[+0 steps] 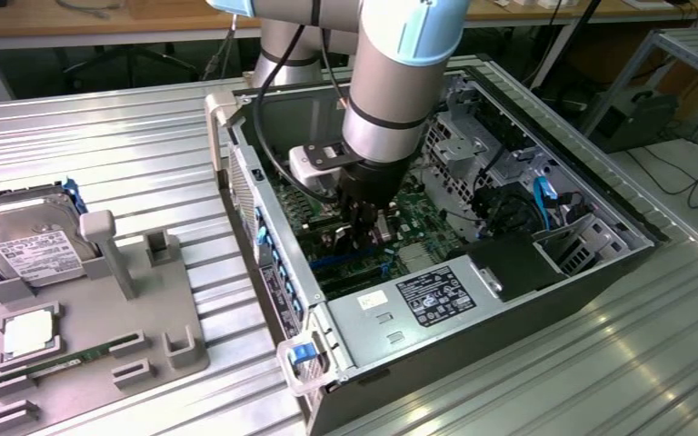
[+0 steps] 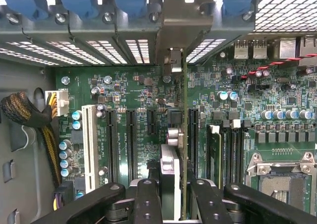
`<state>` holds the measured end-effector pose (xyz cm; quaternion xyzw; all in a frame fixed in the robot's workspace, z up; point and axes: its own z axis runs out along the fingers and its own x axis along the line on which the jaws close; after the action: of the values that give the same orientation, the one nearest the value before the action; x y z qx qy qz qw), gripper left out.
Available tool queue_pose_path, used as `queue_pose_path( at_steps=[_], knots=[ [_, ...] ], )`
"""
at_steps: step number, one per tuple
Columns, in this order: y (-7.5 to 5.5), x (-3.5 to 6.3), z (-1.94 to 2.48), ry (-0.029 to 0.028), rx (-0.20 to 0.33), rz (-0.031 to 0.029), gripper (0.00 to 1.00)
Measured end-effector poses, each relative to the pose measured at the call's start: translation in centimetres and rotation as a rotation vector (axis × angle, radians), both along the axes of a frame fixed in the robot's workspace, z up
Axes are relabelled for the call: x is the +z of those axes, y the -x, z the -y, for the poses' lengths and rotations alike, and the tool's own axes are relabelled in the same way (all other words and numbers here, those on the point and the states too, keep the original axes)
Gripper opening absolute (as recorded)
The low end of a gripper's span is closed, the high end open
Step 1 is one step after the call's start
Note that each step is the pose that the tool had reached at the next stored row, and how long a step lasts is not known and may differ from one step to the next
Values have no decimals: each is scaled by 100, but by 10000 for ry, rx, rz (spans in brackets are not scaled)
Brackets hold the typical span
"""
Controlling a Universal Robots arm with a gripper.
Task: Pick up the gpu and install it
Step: 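Insert the gpu into the slot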
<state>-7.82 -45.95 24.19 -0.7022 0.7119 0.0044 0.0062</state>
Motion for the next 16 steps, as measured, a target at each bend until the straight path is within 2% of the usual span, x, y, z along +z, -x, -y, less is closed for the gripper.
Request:
queue_pose_path(
  at_steps=[16],
  knots=[
    [35,-1,0,1,0,0,29]
  ],
)
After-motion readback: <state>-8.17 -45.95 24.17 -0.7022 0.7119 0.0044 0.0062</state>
